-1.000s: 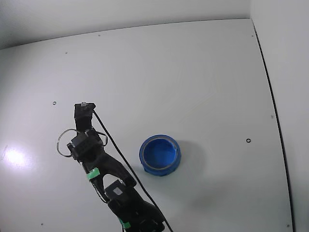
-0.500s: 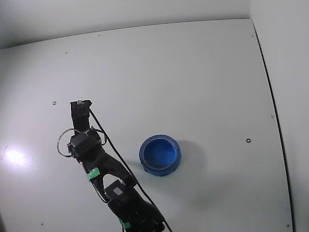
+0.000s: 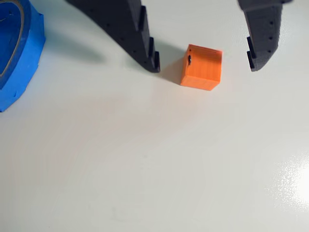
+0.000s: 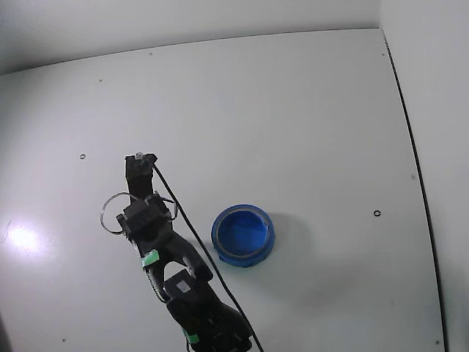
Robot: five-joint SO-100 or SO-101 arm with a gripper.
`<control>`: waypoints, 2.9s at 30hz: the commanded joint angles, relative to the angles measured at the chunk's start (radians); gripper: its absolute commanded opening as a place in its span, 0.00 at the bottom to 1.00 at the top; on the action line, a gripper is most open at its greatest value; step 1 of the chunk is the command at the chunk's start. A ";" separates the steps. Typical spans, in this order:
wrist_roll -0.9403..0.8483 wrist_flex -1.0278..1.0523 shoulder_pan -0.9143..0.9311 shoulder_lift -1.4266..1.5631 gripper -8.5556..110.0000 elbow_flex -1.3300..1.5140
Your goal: Grasp a block and put it in the bin.
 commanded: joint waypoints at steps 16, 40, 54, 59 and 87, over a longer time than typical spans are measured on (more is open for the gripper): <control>0.008 -0.012 0.011 0.006 0.30 -0.006; 0.009 -0.012 0.012 -0.048 0.09 -0.005; 0.063 -0.003 0.140 0.071 0.07 -0.005; 0.064 -0.009 0.218 0.218 0.07 0.057; -0.052 -0.245 0.650 0.569 0.08 0.678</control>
